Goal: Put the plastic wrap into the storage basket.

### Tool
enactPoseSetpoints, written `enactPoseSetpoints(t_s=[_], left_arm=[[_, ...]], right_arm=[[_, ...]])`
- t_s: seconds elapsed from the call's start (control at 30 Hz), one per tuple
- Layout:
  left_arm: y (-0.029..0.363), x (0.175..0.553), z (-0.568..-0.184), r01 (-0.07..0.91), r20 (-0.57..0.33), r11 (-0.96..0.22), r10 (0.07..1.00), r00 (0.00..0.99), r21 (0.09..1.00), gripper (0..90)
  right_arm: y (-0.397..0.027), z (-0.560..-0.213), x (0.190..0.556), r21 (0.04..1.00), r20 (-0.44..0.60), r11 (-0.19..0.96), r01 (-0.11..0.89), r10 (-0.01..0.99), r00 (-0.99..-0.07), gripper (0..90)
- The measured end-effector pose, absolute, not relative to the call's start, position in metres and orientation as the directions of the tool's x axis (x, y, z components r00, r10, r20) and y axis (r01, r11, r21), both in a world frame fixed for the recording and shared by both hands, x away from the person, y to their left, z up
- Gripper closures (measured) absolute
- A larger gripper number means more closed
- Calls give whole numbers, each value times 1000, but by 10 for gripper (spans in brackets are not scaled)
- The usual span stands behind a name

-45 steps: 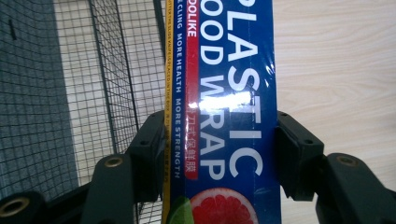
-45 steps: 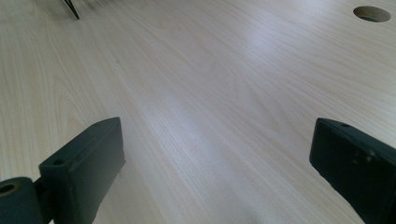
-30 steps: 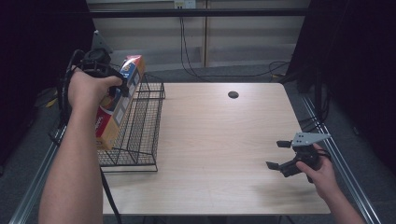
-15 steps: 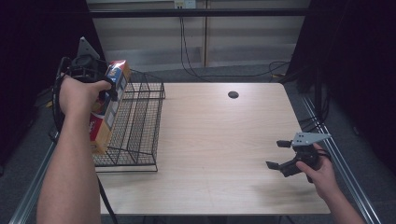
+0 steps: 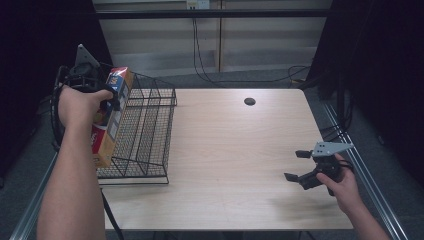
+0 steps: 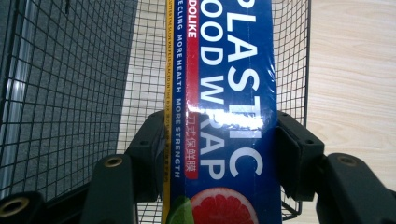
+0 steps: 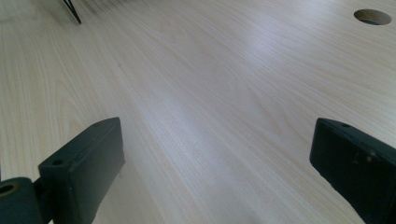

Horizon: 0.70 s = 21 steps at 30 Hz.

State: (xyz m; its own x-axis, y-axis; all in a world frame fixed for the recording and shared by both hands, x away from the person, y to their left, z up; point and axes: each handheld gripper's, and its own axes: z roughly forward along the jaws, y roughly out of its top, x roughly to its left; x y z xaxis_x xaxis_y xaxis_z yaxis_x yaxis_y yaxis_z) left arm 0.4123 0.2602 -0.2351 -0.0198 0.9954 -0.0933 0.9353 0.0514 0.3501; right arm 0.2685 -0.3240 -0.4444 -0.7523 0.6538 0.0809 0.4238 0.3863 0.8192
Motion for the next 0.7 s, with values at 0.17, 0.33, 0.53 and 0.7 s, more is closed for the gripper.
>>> enactPoseSetpoints(t_s=[0.17, 0.33, 0.53, 0.7], left_arm=[[264, 412, -239, 934, -95, 71, 995, -40, 349, 435], [268, 412, -243, 937, -91, 77, 995, -49, 340, 434], [271, 412, -247, 938, -82, 95, 994, -71, 334, 434], [275, 411, -250, 939, -72, 92, 995, -72, 330, 433]], right_arm=[[-323, -444, 269, 819, 80, 388, 422, 651, -755, 27], [-324, -444, 268, 820, 81, 386, 424, 654, -752, 27], [-324, -444, 268, 819, 81, 387, 424, 654, -752, 27], [-323, -445, 268, 819, 81, 388, 423, 651, -755, 27]])
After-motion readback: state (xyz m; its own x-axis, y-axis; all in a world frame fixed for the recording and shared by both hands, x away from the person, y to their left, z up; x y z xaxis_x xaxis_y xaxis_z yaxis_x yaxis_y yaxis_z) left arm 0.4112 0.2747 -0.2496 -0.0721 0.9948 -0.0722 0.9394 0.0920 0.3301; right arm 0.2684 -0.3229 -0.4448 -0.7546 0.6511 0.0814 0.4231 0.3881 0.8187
